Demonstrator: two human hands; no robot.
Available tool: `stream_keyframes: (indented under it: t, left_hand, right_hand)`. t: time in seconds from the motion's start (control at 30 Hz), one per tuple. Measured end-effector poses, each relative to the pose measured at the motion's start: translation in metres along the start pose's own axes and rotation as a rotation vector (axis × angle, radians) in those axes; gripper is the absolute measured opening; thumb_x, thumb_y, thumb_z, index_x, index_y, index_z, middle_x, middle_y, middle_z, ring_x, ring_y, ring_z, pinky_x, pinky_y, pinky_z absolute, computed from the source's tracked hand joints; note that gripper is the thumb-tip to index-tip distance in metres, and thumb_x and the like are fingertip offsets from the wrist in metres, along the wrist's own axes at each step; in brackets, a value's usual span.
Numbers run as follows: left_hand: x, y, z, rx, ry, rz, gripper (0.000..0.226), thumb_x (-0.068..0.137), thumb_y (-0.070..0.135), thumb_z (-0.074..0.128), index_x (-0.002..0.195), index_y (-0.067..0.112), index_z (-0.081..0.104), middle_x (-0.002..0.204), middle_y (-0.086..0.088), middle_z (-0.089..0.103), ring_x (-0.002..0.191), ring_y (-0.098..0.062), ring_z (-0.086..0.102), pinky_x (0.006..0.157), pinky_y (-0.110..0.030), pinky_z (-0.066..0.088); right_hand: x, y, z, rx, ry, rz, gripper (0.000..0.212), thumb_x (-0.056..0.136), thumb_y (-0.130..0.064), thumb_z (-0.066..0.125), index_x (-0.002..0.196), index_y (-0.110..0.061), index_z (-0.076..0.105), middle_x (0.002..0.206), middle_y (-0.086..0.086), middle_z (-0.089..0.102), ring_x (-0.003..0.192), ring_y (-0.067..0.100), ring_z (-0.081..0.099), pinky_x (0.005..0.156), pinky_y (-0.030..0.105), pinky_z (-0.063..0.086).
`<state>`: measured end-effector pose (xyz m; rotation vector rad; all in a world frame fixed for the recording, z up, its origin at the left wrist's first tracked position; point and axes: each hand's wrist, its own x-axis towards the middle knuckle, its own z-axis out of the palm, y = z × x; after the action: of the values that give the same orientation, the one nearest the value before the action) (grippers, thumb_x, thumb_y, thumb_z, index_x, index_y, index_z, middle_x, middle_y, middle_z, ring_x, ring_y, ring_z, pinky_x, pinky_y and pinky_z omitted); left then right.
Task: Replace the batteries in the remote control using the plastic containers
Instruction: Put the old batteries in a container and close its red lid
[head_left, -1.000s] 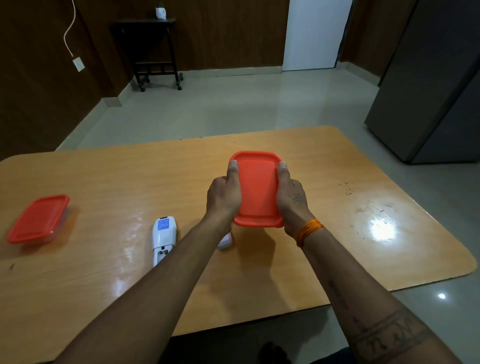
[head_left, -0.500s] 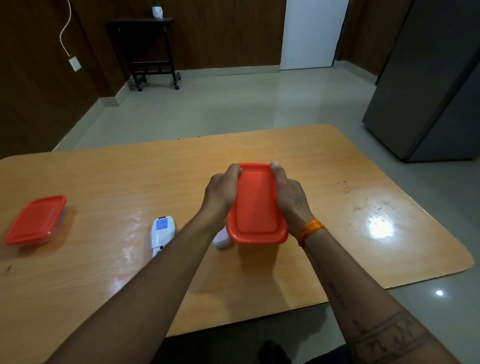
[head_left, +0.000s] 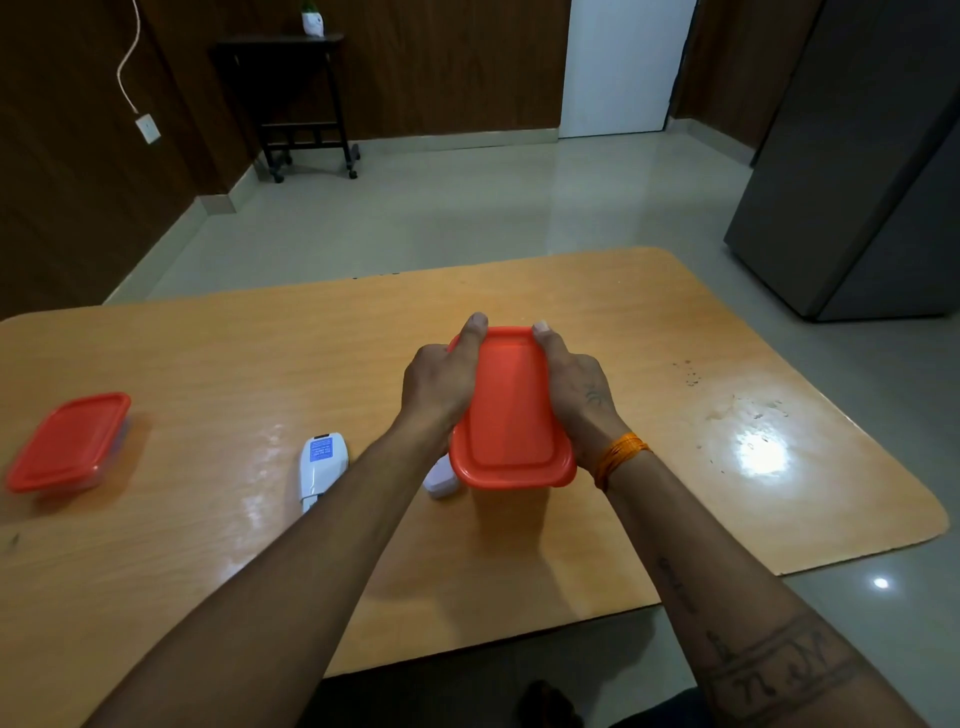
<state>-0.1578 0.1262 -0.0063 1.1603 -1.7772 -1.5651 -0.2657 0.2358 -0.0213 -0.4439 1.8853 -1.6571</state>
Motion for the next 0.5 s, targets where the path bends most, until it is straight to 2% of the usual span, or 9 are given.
stream_keyframes:
  t: [0.13,0.23,0.3,0.37,0.43,0.5]
  left_hand:
    - [0.001,0.004,-0.003,0.037,0.035,0.028,0.069,0.075,0.087,0.054,0.063,0.019,0.055,0.061,-0.002,0.057,0.062,-0.026,0.057,0.065,-0.038,0.047]
    - [0.003,0.007,-0.007,-0.004,0.081,0.002,0.071,0.073,0.09,0.054,0.066,0.019,0.054,0.065,-0.003,0.056,0.065,-0.026,0.056,0.066,-0.038,0.045]
    - [0.004,0.007,-0.01,-0.042,0.102,-0.044,0.083,0.064,0.097,0.047,0.077,0.017,0.062,0.075,-0.009,0.067,0.074,-0.035,0.068,0.076,-0.042,0.056]
    - [0.001,0.004,-0.008,-0.073,0.075,-0.102,0.099,0.061,0.102,0.037,0.088,0.013,0.07,0.095,-0.014,0.078,0.092,-0.04,0.075,0.092,-0.054,0.061]
    - [-0.009,-0.001,-0.003,-0.089,0.046,-0.122,0.092,0.074,0.098,0.032,0.092,0.017,0.07,0.103,-0.013,0.077,0.096,-0.037,0.074,0.095,-0.055,0.06]
    - [-0.02,-0.01,0.005,-0.063,0.068,-0.109,0.077,0.088,0.089,0.03,0.086,0.021,0.066,0.101,-0.01,0.075,0.095,-0.032,0.072,0.094,-0.053,0.059]
  right_hand:
    - [-0.001,0.0,0.004,-0.049,0.024,-0.025,0.071,0.087,-0.082,0.051,0.076,-0.014,0.067,0.072,0.007,0.067,0.069,0.027,0.063,0.066,0.039,0.049]
    - [-0.002,0.004,0.006,-0.093,0.006,-0.011,0.087,0.085,-0.09,0.037,0.079,-0.009,0.068,0.079,0.012,0.069,0.073,0.032,0.064,0.067,0.043,0.052]
    - [-0.005,0.009,0.007,-0.141,0.013,-0.05,0.083,0.087,-0.09,0.03,0.076,-0.013,0.061,0.073,0.009,0.061,0.068,0.028,0.057,0.064,0.039,0.045]
    - [-0.006,0.01,0.007,-0.157,0.077,-0.084,0.074,0.091,-0.086,0.031,0.065,-0.018,0.047,0.064,0.002,0.049,0.062,0.024,0.048,0.061,0.037,0.037]
    - [-0.005,0.008,0.006,-0.139,0.141,-0.089,0.07,0.096,-0.08,0.031,0.06,-0.021,0.038,0.059,-0.002,0.042,0.057,0.022,0.042,0.059,0.034,0.034]
    - [-0.003,0.006,0.003,-0.132,0.158,-0.086,0.069,0.097,-0.078,0.033,0.059,-0.02,0.038,0.057,-0.004,0.041,0.056,0.021,0.042,0.06,0.034,0.035]
